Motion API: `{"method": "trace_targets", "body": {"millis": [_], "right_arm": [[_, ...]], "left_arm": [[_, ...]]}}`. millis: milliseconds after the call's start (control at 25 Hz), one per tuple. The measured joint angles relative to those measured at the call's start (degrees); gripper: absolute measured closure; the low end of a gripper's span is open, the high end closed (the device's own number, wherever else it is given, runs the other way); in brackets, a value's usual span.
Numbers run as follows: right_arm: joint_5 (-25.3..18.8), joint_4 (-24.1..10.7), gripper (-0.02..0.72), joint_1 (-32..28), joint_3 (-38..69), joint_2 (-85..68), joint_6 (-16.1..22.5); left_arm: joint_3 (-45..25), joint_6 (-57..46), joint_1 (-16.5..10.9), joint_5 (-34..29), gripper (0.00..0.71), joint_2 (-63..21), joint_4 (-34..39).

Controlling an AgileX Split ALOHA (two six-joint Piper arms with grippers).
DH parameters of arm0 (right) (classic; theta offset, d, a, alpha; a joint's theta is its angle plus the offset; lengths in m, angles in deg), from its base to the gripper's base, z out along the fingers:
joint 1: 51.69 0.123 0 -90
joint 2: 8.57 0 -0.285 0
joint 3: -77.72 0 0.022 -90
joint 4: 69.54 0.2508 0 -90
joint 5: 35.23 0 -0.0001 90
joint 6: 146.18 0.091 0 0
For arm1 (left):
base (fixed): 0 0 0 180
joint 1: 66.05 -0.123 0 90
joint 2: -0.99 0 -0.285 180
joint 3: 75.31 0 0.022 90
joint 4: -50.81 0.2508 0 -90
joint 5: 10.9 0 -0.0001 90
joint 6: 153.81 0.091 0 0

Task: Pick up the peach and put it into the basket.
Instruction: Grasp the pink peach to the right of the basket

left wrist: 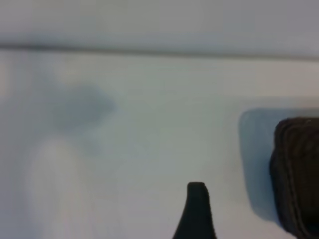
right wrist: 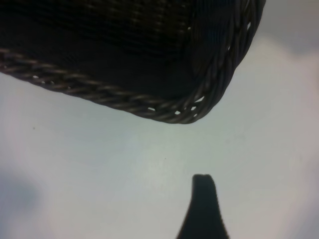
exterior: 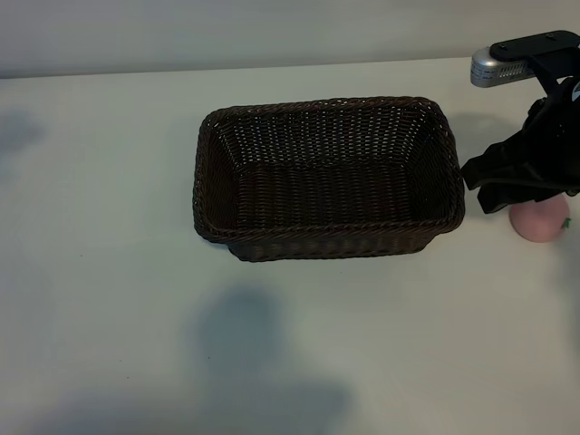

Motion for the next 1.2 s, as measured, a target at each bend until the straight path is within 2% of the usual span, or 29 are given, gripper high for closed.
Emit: {"method": "trace_targets", "body": {"millis": [120,280,440,640,800,960,1200], "right_arm": [[-0.1,0.0,0.165,0.0,0.0,0.0,0.1],[-0.2,0.0,0.165,0.0,0.0,0.0,0.1],[-0.2,0.0,0.165,0.0,0.0,0.0,0.0],[-0.3,0.1,0.165,0.0,0.0,0.0,0.1],[-0.3,0.1,0.165,0.0,0.0,0.0,0.1],[-0.3,0.1,0.165,0.0,0.0,0.0,0.2],[-0.3,0.1,0.165,0.0,0.0,0.0,0.2]], "left_arm": [[0.0,0.0,0.7,0.0,0.114,-6.0,0.4],[-1.0,-0.1,5.5,0.0,0.114,-14.4,3.5],[-9.6,-1.4,9.5,0.0,0.114,-21.5,9.3],[-26.2,-1.8,9.9,0.1,0.114,-31.9,12.1],[-36.2,-2.6,9.9,0.1,0.114,-41.4,12.0],[-42.3,-4.1,9.9,0.1,0.114,-49.5,12.0],[-46.8,-4.1,9.9,1.5,0.114,-57.1,12.1]]}}
